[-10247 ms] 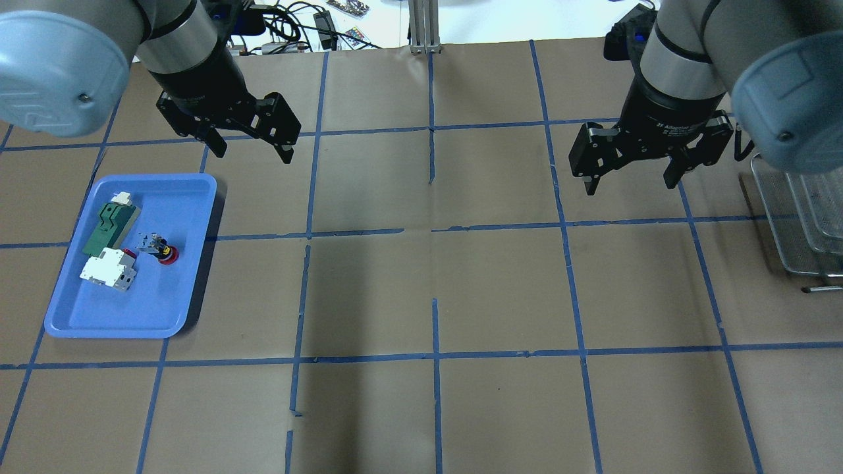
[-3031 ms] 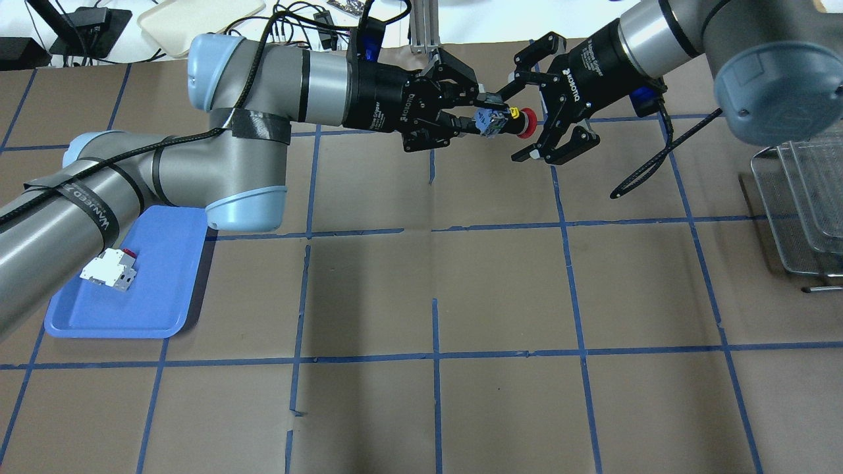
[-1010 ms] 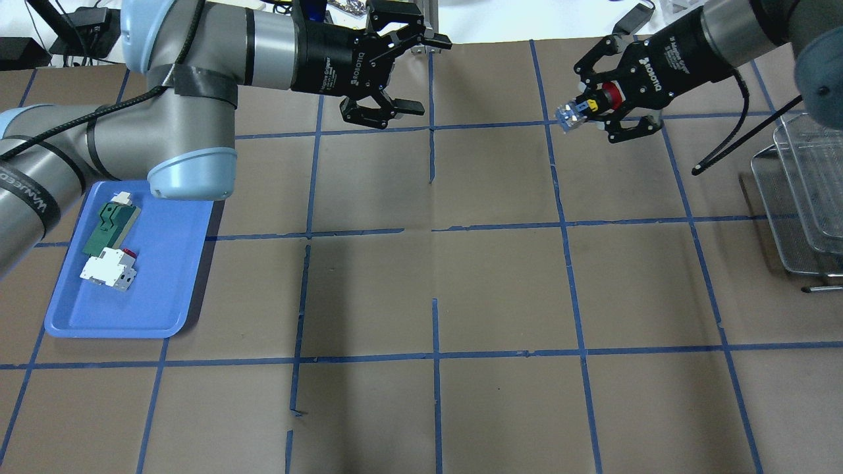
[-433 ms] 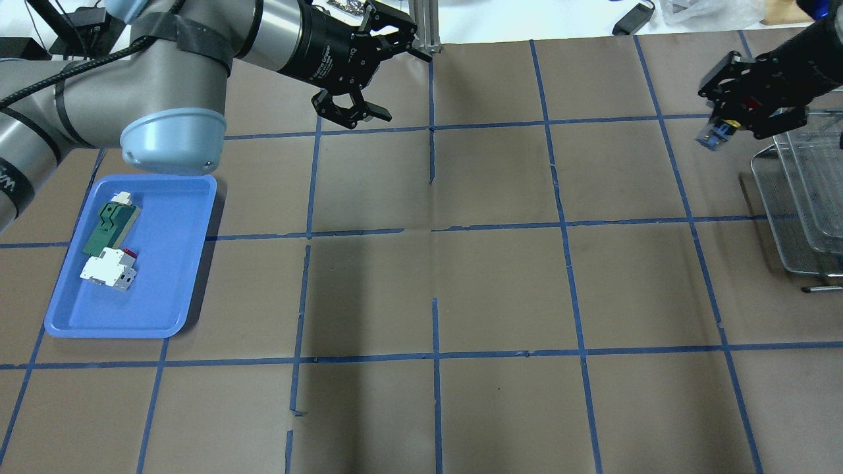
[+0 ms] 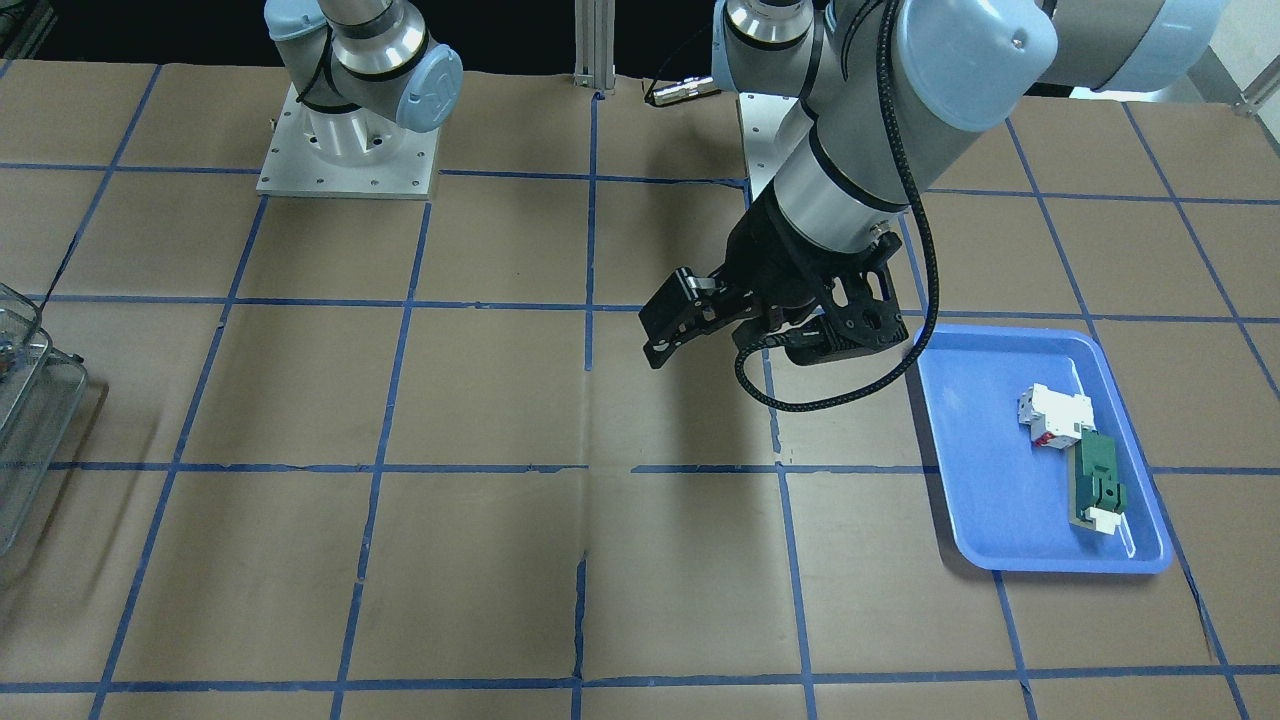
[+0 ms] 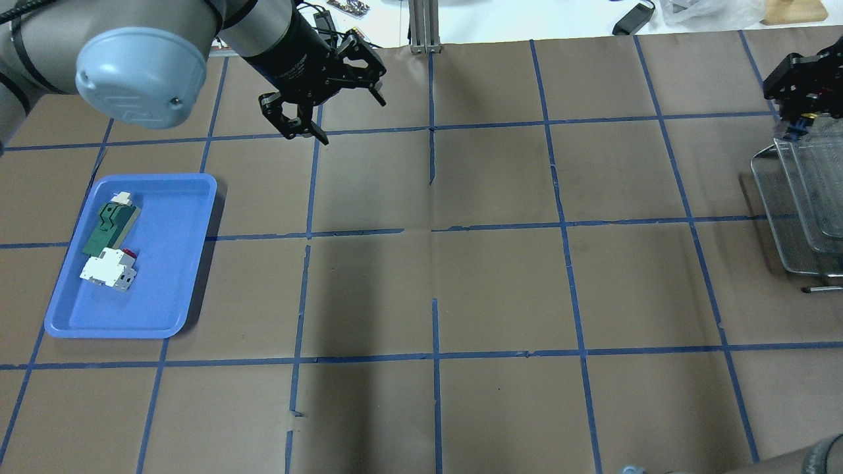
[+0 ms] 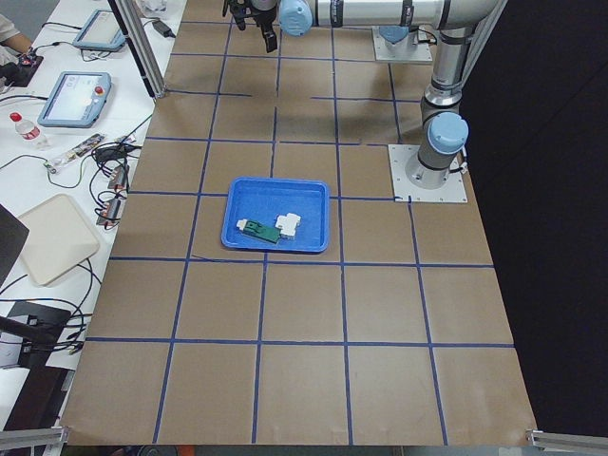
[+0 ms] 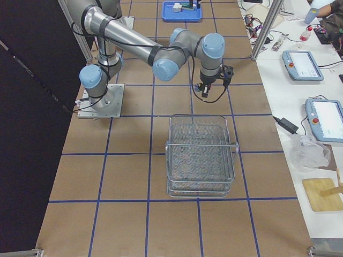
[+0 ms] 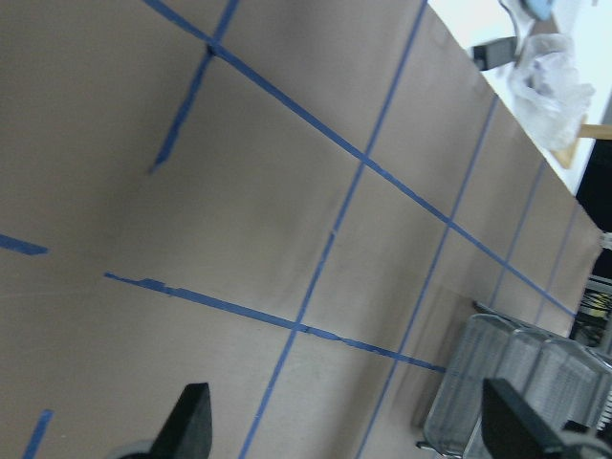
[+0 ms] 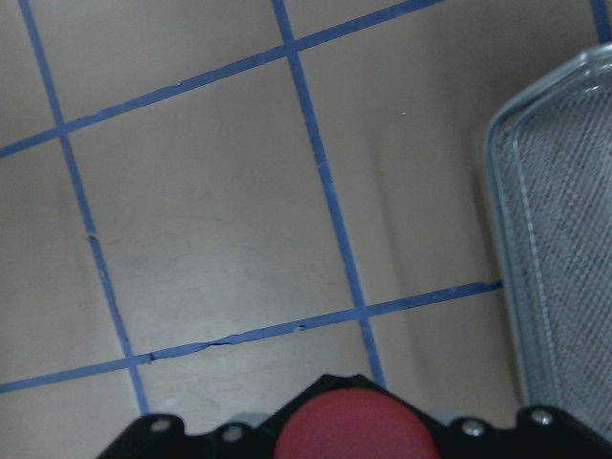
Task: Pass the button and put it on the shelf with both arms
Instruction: 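Carry the button with the right gripper into the wire mesh basket and release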
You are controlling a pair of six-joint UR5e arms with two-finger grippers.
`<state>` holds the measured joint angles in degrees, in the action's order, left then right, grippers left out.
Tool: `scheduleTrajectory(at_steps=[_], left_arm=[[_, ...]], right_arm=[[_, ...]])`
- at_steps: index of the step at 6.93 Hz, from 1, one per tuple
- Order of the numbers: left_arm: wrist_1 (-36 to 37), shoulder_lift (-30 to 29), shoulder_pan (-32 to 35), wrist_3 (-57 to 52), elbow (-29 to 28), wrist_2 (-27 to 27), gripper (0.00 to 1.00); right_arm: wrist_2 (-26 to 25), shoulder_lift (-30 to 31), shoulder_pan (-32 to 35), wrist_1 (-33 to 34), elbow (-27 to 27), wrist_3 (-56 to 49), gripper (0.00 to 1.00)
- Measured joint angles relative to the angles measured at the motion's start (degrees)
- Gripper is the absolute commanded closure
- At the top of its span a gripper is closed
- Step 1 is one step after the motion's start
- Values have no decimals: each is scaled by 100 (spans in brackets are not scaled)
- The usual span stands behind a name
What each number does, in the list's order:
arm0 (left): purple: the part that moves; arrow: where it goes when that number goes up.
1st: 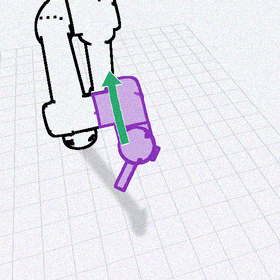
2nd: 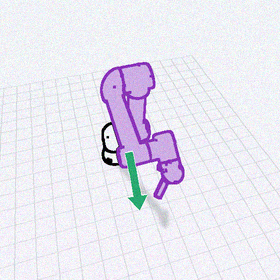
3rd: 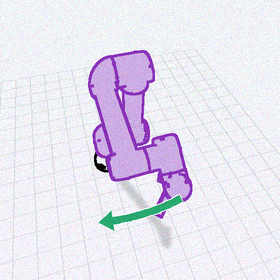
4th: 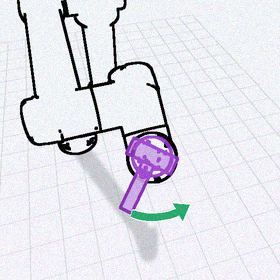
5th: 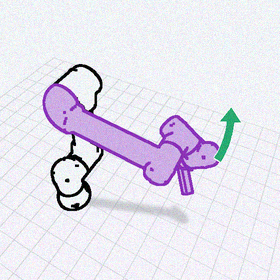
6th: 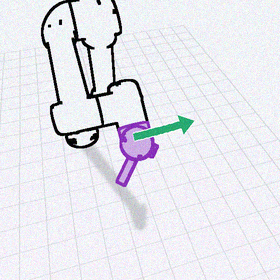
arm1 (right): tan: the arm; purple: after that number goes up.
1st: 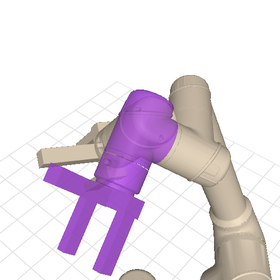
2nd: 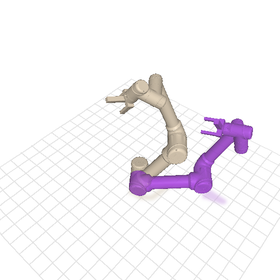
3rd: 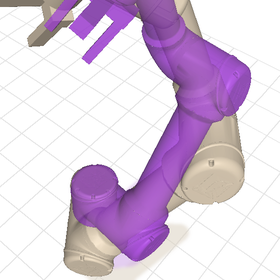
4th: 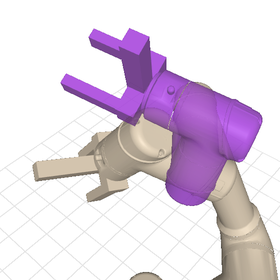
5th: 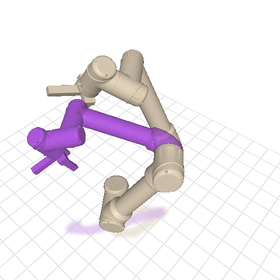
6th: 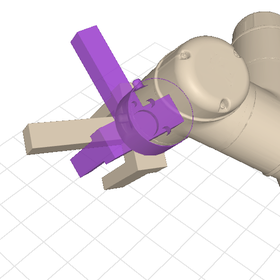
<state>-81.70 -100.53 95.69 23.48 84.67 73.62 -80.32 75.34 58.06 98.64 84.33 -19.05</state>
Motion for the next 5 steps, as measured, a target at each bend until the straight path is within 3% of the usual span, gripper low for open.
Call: scheduleTrajectory(at_steps=[2, 3, 4, 5], left_arm=[[-636, 189, -42, -1286, -5, 829, 0], [-799, 247, -55, -1775, 27, 1191, 0], [-885, 296, -65, -2203, 58, 1371, 0], [-904, 344, -72, -2441, 72, 1460, 0]], right_arm=[[-375, -268, -435, -10, -176, -906, 100], [-462, -357, -542, -13, -175, -1115, 83], [-514, -441, -587, -17, -154, -1200, 77], [-603, -488, -627, -19, -143, -1247, 76]])
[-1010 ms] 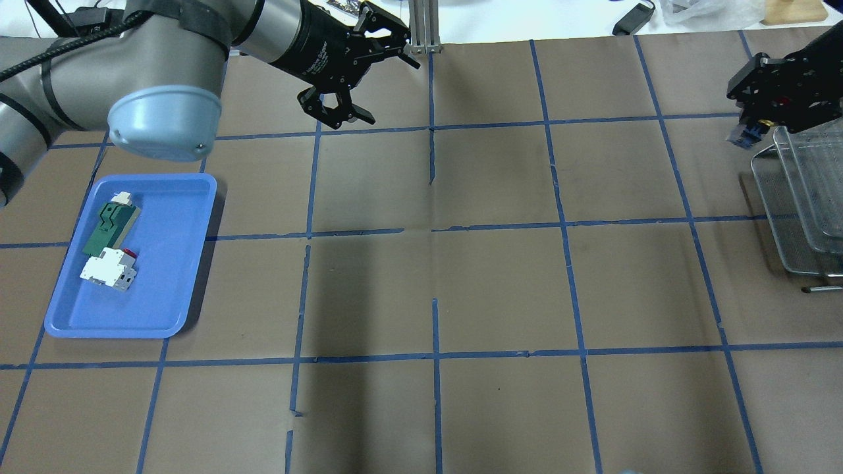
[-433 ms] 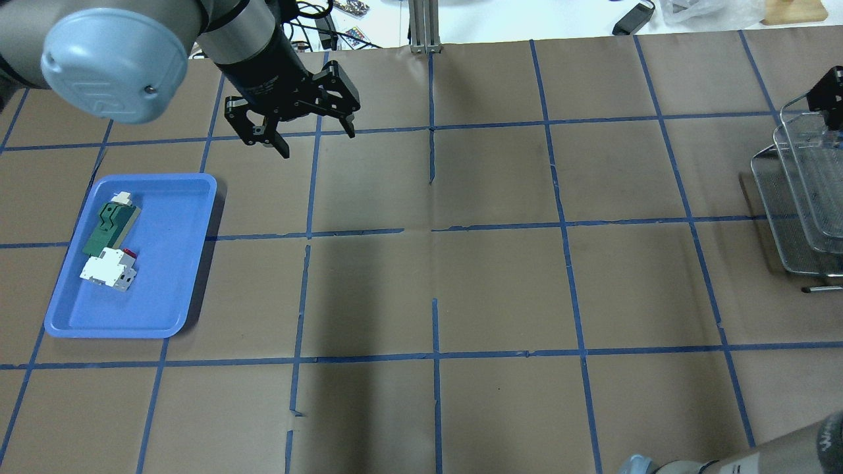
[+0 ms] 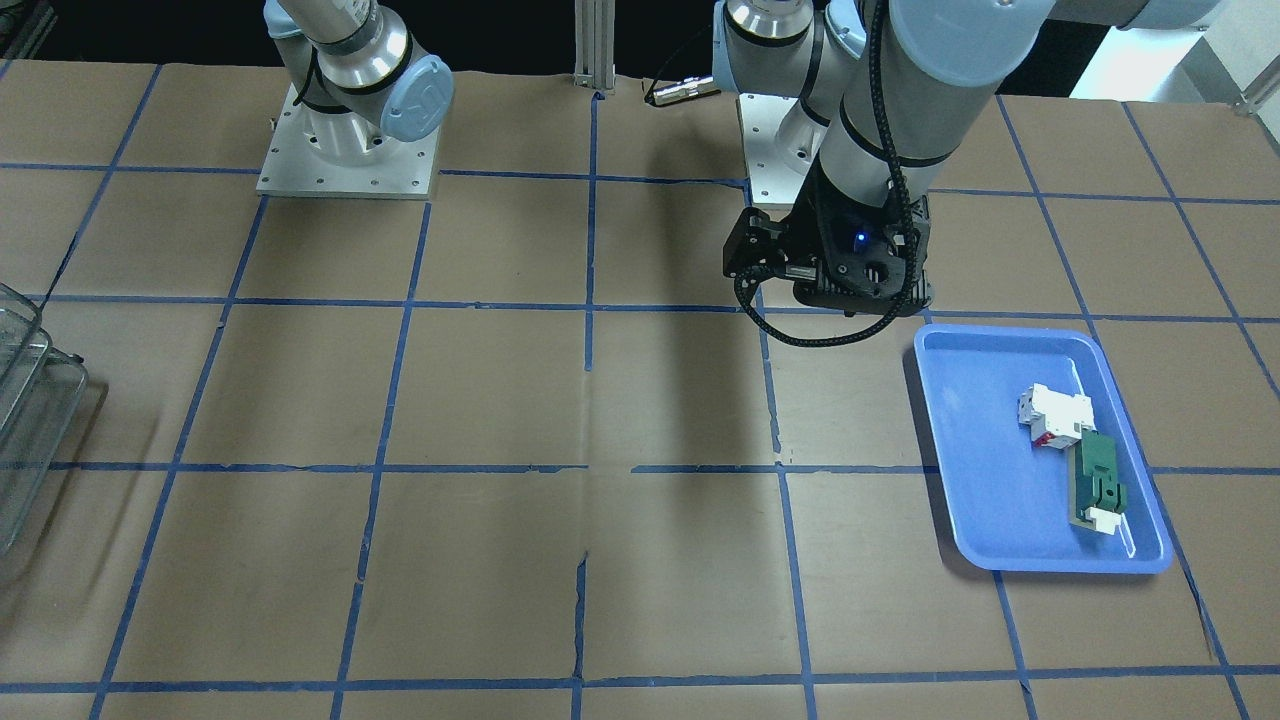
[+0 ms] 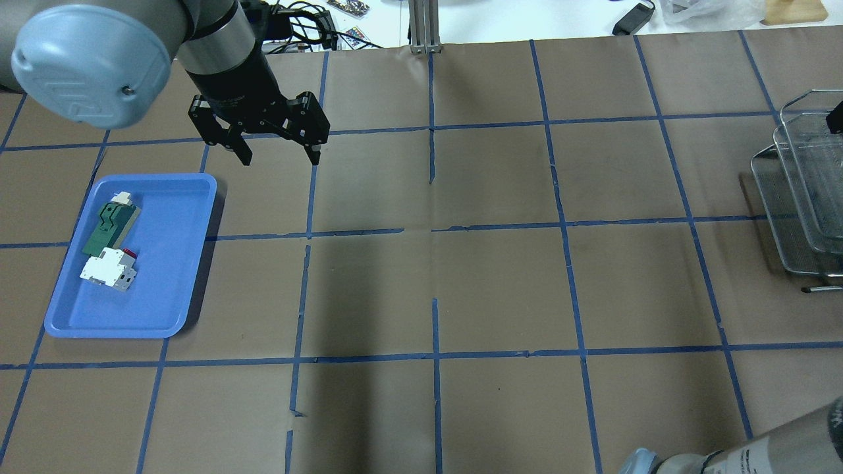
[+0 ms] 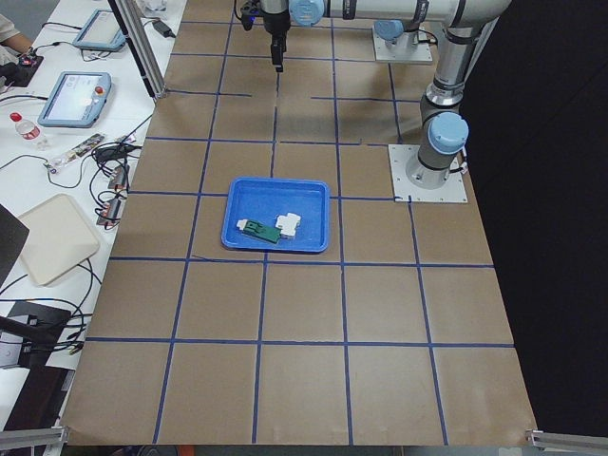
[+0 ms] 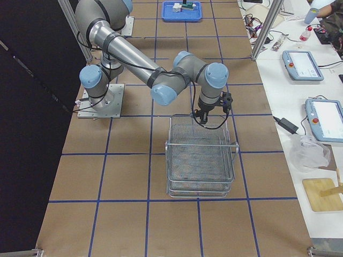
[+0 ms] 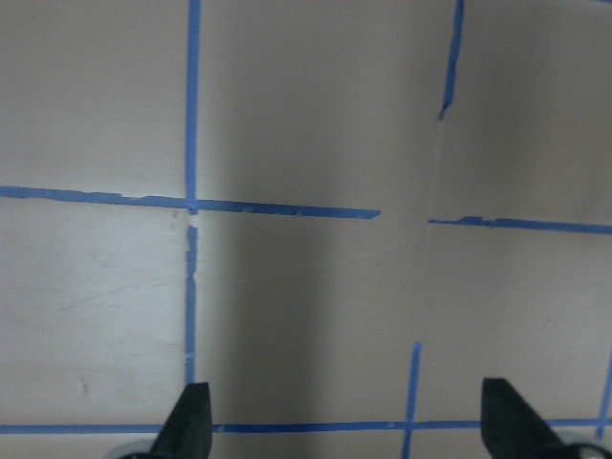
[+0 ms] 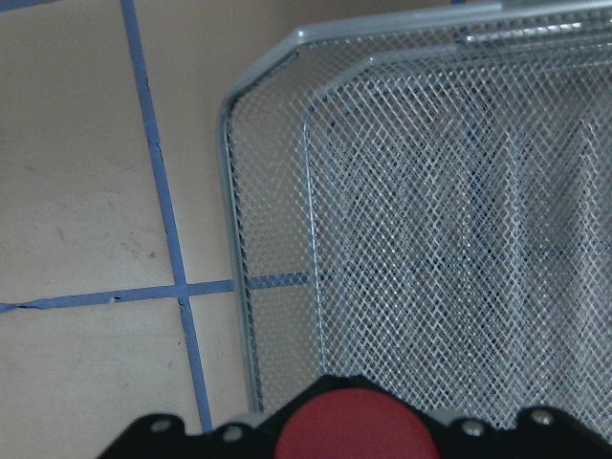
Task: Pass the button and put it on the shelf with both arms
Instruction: 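Carry the button with the right gripper into the wire mesh basket and release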
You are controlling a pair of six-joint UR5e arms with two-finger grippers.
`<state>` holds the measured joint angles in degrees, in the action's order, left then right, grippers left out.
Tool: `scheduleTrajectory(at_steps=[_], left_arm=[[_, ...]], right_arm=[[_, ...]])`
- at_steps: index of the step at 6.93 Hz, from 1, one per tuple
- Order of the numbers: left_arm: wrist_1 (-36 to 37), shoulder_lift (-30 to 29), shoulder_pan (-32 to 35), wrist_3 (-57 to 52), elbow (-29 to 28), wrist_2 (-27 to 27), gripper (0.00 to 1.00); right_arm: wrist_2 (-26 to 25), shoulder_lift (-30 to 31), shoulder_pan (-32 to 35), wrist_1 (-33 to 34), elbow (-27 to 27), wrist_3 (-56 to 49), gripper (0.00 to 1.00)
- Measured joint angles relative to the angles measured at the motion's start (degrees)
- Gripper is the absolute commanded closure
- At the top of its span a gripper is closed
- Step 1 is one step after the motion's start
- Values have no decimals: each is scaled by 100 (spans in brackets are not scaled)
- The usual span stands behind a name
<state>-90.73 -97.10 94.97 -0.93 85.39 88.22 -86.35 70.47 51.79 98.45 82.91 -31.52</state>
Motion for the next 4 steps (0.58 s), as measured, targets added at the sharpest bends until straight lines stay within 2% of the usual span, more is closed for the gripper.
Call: scheduleTrajectory(at_steps=[1, 2, 4], left_arm=[[32, 41, -6, -97, 5, 104, 0], [70, 69, -10, -129, 5, 197, 0], [79, 99, -12, -141, 5, 259, 0]], right_arm=[[-128, -43, -70, -1, 3, -104, 71], [-214, -87, -150, -1, 5, -232, 30], [-269, -124, -246, -3, 26, -326, 0]])
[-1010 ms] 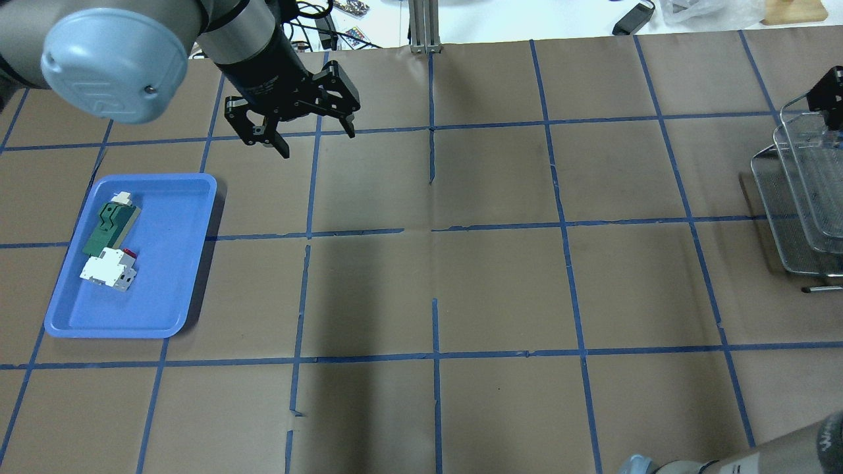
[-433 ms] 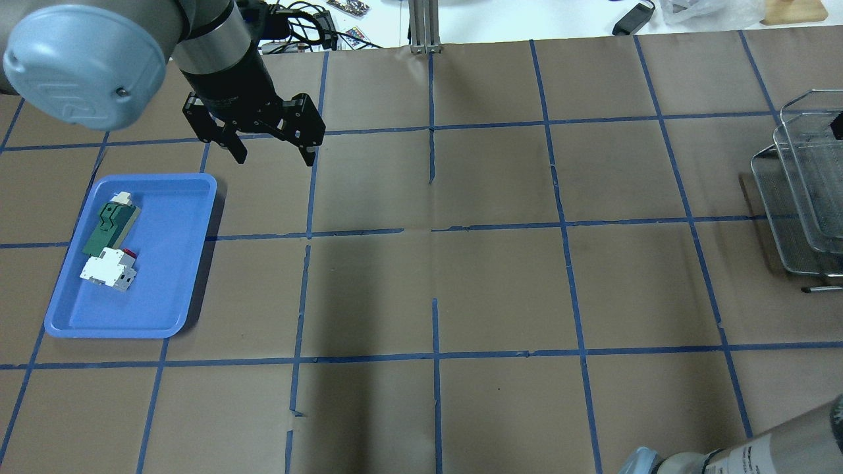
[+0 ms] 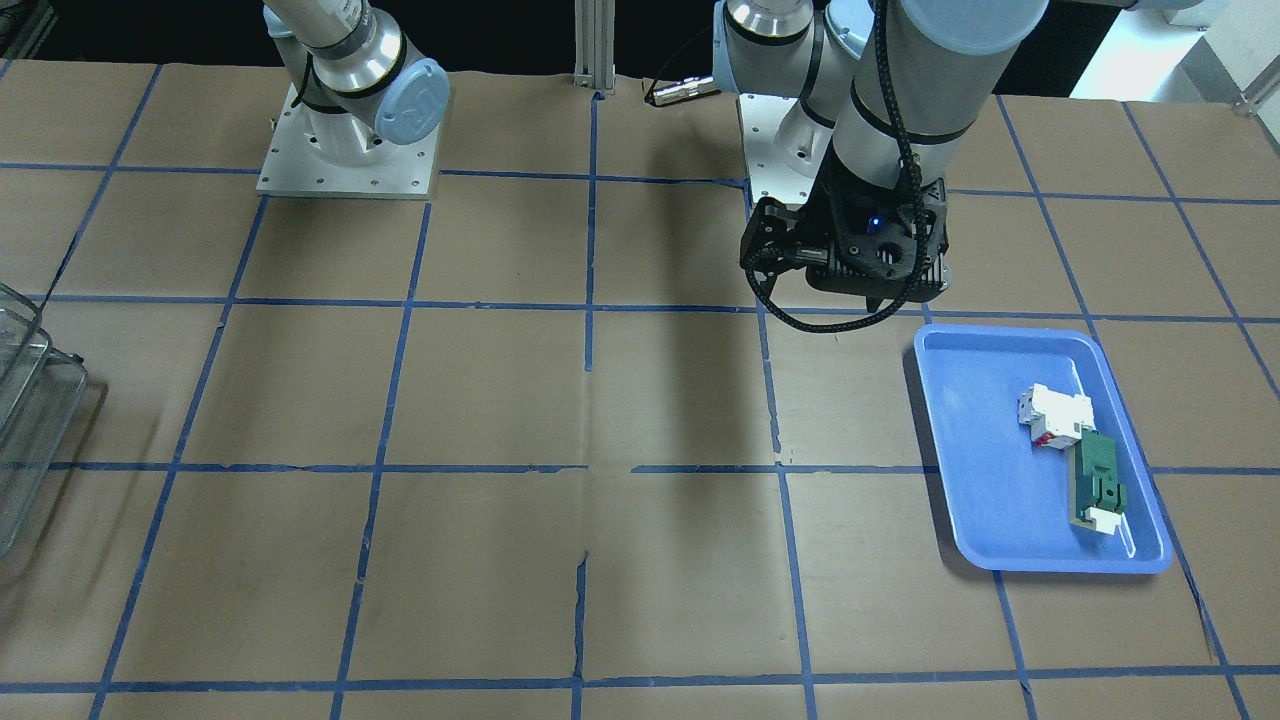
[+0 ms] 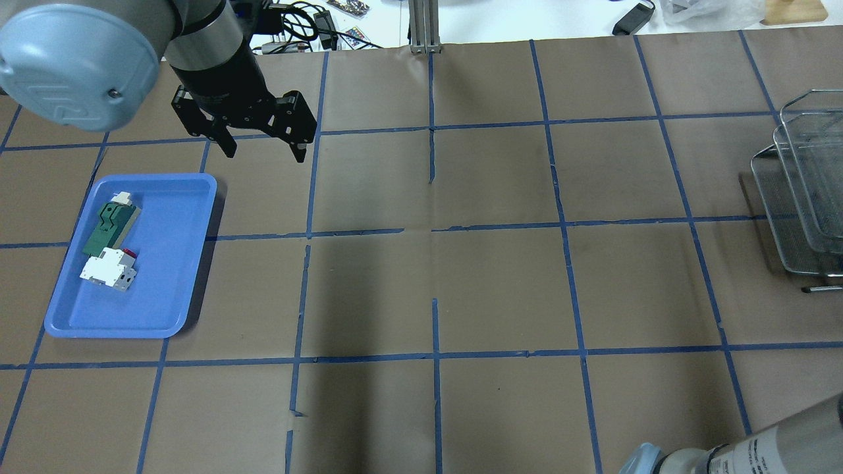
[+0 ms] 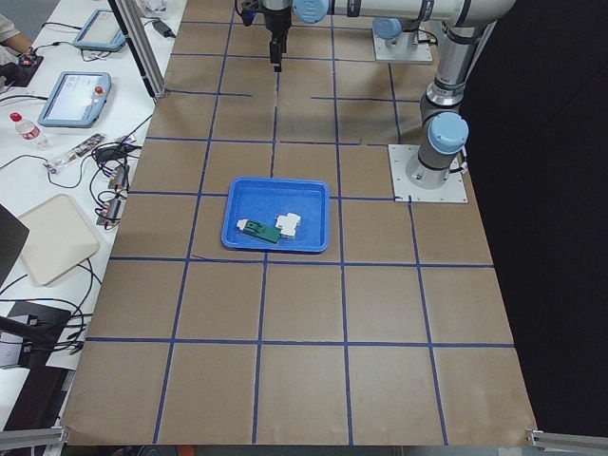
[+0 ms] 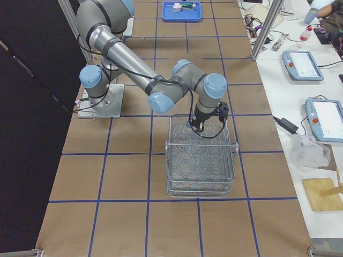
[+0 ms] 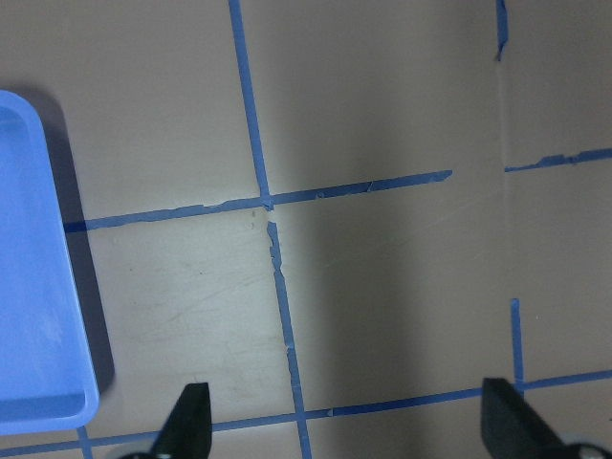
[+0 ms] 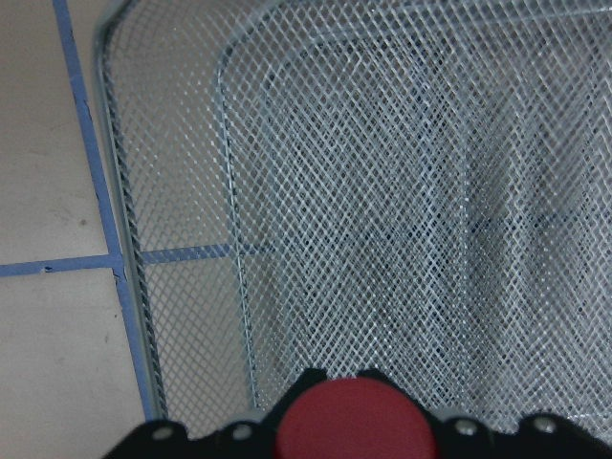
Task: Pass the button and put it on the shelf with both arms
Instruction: 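Carry the button with the right gripper into the wire mesh basket and release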
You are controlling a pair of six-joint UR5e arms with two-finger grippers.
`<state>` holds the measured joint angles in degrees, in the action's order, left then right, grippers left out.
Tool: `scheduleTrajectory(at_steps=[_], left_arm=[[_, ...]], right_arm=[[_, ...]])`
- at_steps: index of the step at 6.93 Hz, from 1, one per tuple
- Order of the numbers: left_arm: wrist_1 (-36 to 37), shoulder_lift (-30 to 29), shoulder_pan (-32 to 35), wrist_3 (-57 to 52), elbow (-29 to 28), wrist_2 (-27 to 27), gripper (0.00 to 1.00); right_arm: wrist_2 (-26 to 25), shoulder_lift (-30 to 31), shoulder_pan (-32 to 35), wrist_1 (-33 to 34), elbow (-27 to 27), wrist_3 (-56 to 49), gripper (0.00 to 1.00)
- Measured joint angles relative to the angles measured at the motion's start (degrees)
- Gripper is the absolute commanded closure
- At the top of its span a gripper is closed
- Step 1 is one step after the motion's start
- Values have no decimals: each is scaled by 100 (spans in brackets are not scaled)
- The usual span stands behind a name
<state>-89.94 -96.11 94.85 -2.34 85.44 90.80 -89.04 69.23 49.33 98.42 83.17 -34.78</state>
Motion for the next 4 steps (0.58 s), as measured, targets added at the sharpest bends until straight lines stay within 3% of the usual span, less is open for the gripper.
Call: scheduleTrajectory(at_steps=[4], left_arm=[[-47, 13, 6, 36, -1, 9, 0]], right_arm=[[0, 116, -58, -23, -88, -141, 0]])
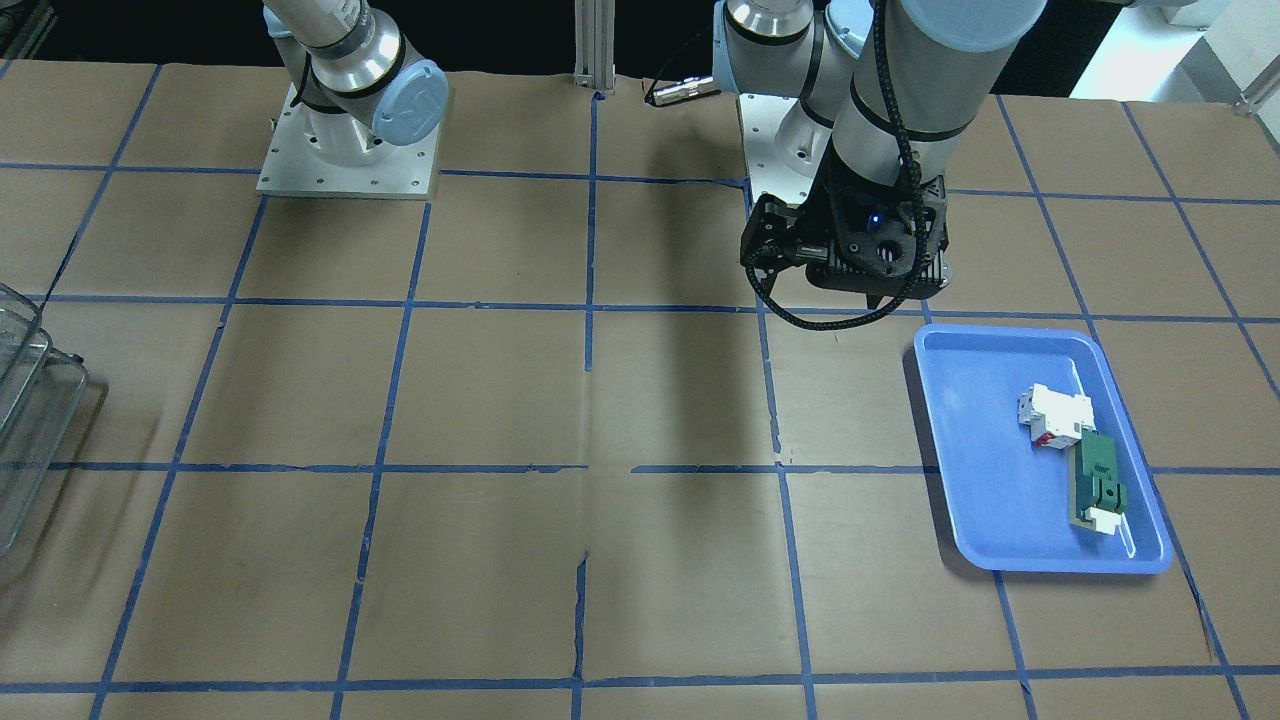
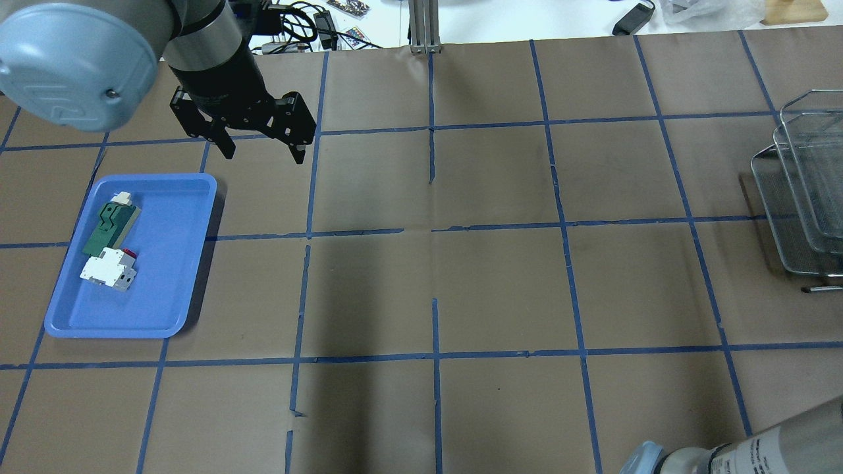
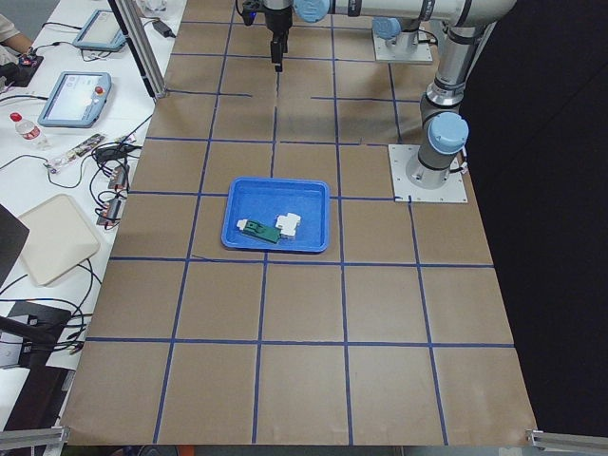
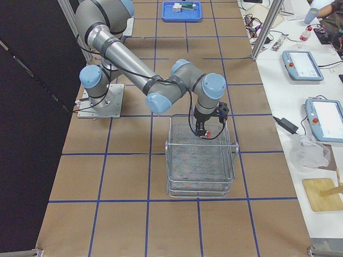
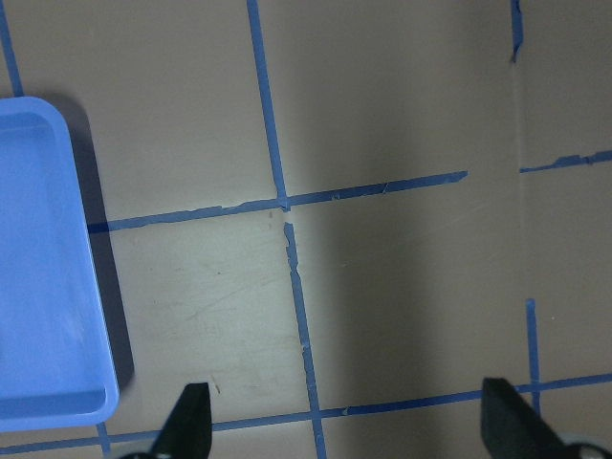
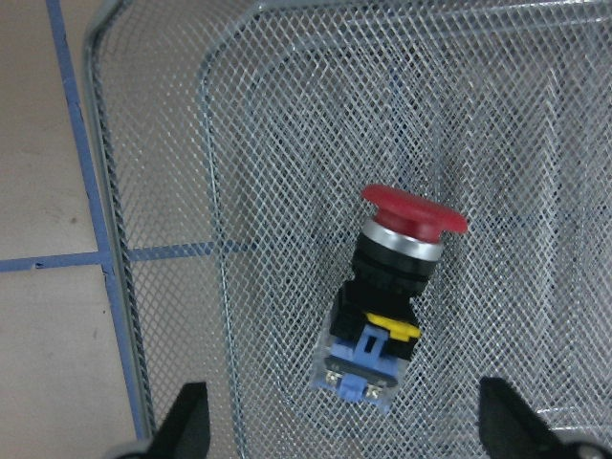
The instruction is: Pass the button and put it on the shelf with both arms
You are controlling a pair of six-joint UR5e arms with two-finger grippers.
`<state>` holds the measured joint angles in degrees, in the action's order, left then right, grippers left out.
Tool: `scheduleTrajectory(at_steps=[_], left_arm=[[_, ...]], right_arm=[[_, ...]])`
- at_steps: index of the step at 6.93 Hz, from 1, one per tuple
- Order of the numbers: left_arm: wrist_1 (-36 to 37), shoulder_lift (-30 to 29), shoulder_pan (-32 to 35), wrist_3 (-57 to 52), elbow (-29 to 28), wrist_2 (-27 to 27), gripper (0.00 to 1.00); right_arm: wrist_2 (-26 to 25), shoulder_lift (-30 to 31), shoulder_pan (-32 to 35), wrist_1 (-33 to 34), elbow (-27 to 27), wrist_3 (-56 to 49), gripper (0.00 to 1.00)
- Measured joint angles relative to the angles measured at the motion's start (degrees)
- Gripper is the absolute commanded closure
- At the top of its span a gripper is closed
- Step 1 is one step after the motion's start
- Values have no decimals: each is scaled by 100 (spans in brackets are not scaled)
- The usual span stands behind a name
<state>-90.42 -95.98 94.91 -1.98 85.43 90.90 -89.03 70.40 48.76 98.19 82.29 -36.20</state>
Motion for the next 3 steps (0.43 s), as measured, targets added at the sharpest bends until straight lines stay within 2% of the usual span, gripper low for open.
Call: scheduleTrajectory(at_steps=[2, 3], left_arm=[[-2, 1, 2, 12, 0, -2, 0], [-4, 5, 2, 15, 0, -2, 0]], right_arm=[[61, 583, 263, -413, 22, 96, 0], [56, 995, 697, -686, 67, 344, 0]])
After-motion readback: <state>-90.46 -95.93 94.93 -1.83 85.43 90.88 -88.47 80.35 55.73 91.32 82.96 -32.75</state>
